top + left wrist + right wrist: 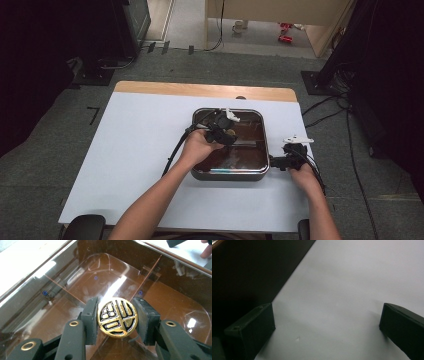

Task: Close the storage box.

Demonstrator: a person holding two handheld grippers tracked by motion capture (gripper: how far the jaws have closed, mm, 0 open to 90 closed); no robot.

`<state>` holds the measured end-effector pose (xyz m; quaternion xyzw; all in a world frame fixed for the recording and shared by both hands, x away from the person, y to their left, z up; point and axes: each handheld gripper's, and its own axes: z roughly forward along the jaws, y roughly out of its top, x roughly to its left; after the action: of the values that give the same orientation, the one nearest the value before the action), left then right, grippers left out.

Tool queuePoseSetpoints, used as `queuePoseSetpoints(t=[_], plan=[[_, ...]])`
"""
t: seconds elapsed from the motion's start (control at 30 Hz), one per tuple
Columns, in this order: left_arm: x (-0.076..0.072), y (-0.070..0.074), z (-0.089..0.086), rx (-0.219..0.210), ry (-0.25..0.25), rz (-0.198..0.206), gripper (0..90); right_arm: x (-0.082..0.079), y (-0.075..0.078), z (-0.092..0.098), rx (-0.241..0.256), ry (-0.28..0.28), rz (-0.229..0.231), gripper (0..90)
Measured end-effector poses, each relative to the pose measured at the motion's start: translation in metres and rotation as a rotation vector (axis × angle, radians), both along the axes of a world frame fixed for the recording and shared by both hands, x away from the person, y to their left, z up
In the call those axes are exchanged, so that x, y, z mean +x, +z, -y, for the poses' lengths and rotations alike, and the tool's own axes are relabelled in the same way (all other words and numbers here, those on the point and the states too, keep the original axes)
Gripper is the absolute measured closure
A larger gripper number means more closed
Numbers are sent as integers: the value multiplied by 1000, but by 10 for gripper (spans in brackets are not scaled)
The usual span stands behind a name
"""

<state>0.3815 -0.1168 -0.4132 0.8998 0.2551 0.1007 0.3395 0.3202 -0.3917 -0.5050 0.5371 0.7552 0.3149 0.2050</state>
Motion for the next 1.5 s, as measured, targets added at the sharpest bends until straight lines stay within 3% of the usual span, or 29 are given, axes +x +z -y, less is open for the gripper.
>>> queuePoseSetpoints(t=[0.27,0.37,0.57,0.7,0.73,0.83,1.1,1.27,1.5], plan=[[1,7,-9,-9,-19,0,456,0,0,0,0,0,0,0],[0,12,-15,-39,-28,0,436,0,0,0,-1,1,1,0],[-3,18,-25,-28,-42,16,380,0,0,0,-1,0,1,0],[-4,21,-36,-79,-50,-8,352,0,0,0,-1,0,1,0],[-4,23,-44,-117,-48,-17,321,0,0,0,-1,0,1,0],[-4,25,-51,-123,-40,-13,301,0,0,0,-1,0,1,0],[-8,30,-84,-184,-7,1,274,0,0,0,-1,0,0,0],[-14,29,-107,-155,-5,34,262,0,0,0,-1,-1,-1,0],[-21,25,-129,-162,20,42,261,0,0,0,-1,0,0,0]])
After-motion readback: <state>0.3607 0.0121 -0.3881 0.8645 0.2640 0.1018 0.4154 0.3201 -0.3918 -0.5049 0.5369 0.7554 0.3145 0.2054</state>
